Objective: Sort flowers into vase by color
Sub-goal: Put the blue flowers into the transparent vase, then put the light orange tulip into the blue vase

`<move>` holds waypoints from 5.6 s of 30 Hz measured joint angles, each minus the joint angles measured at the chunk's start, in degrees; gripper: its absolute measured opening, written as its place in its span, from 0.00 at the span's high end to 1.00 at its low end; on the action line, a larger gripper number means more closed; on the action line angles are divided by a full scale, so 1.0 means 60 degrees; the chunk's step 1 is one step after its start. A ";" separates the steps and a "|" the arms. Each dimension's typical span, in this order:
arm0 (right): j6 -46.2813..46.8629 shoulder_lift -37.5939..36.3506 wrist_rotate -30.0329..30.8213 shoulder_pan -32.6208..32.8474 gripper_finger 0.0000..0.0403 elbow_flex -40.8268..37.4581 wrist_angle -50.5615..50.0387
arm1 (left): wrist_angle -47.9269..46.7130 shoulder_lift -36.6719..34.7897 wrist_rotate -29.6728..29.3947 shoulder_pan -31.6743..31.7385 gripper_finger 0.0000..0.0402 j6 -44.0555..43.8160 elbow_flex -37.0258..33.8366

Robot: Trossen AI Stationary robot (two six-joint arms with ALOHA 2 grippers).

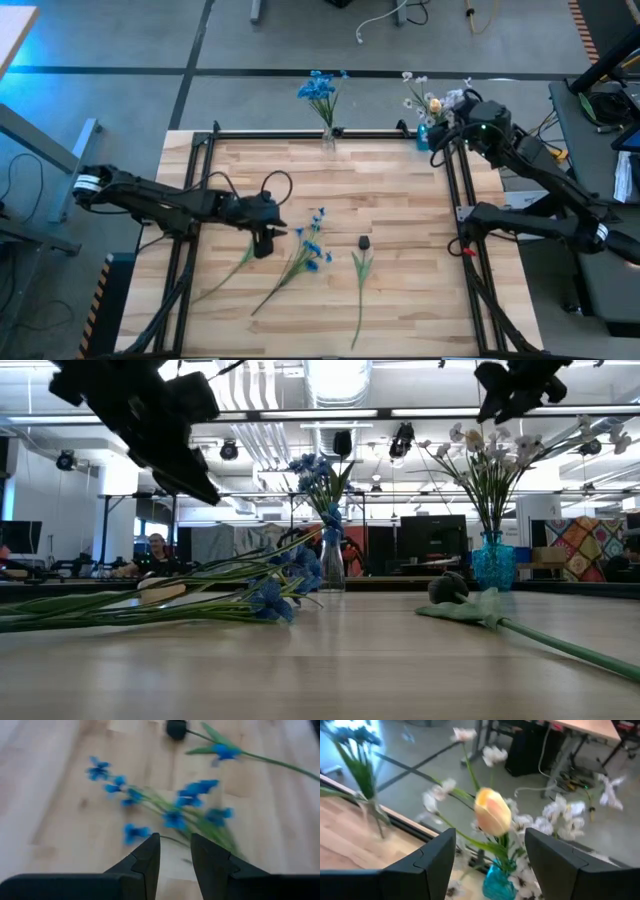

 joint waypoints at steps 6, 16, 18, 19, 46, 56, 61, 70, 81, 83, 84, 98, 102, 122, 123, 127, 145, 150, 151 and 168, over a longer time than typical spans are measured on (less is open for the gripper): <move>-0.0118 0.0007 0.0065 0.0524 0.43 0.0595 -0.0156 | -0.0382 0.0975 -0.1146 -0.1565 0.76 -0.1514 0.0710; -0.0080 0.0007 0.0086 0.0676 0.43 0.0812 -0.0278 | -0.3521 0.3893 -0.0249 -0.2464 0.56 -0.3681 0.3031; -0.0070 0.0007 0.0087 0.0676 0.43 0.0786 -0.0353 | -0.3525 0.4352 0.0222 -0.2530 0.50 -0.3782 0.3366; -0.0068 0.0011 0.0087 0.0676 0.43 0.0780 -0.0401 | -0.3507 0.4572 0.0460 -0.2536 0.48 -0.3818 0.3506; -0.0086 0.0007 -0.0032 0.0685 0.49 0.1505 -0.0544 | -0.3851 0.5497 -0.0029 -0.2417 0.97 -0.3232 0.3461; -0.0445 -0.0062 -0.0244 0.1892 0.61 0.1512 -0.0617 | 0.0541 0.2384 -0.2364 -0.1861 1.00 -0.1559 0.1632; -0.0695 -0.0062 -0.0145 0.2746 0.73 0.1512 -0.0331 | 0.4518 0.1032 -0.2707 -0.0759 1.00 0.0591 -0.0039; -0.1393 -0.0040 0.0798 0.4165 0.95 0.1472 0.0420 | 1.0237 0.0583 -0.0286 0.2562 1.00 0.3004 -0.1560; -0.2129 0.0510 0.0851 0.5342 0.96 0.1384 0.1454 | 1.3687 0.2973 0.2570 0.5739 1.00 0.3665 -0.0247; -0.2235 0.0659 0.0858 0.5417 0.96 0.1384 0.1600 | 1.3794 0.3482 0.2637 0.6048 1.00 0.3680 0.0232; -0.2293 0.0714 0.0860 0.5442 0.96 0.1384 0.1662 | 1.3804 0.3733 0.2707 0.6175 1.00 0.3691 0.0480; -0.2494 0.0845 0.0863 0.5448 0.96 0.1381 0.1807 | 1.3788 0.6498 0.2846 0.7118 1.00 0.3921 0.3423; -0.2590 0.0831 0.0861 0.5448 0.96 0.1369 0.1811 | 1.3672 0.6831 0.2832 0.7265 1.00 0.3920 0.3575; -0.2483 0.1107 0.0834 0.5448 0.96 0.1355 0.1853 | 1.2375 0.7283 0.2832 0.7389 0.88 0.3970 0.3533; -0.2482 0.1131 0.0834 0.5448 0.96 0.1355 0.1863 | 1.2318 0.7272 0.2832 0.7389 0.86 0.4033 0.3502; -0.2483 0.1158 0.0834 0.5448 0.96 0.1355 0.1862 | 1.1999 0.7205 0.2834 0.7386 0.77 0.4278 0.3444; -0.2520 0.1140 0.0839 0.5443 0.96 0.1355 0.1856 | 0.8799 0.6117 0.2804 0.7386 0.61 0.5468 0.3437; -0.2863 0.1147 0.0838 0.5444 0.96 0.1355 0.1837 | 0.7409 0.5468 0.2741 0.7339 0.61 0.5997 0.3393; -0.2874 0.1147 0.0838 0.5444 0.96 0.1355 0.1817 | 0.7158 0.5265 0.2741 0.7314 0.61 0.6102 0.3327; -0.4096 0.0333 -0.0155 0.5415 0.98 -0.1427 0.4358 | 0.6336 0.2207 0.1743 0.6996 0.68 0.6652 0.0738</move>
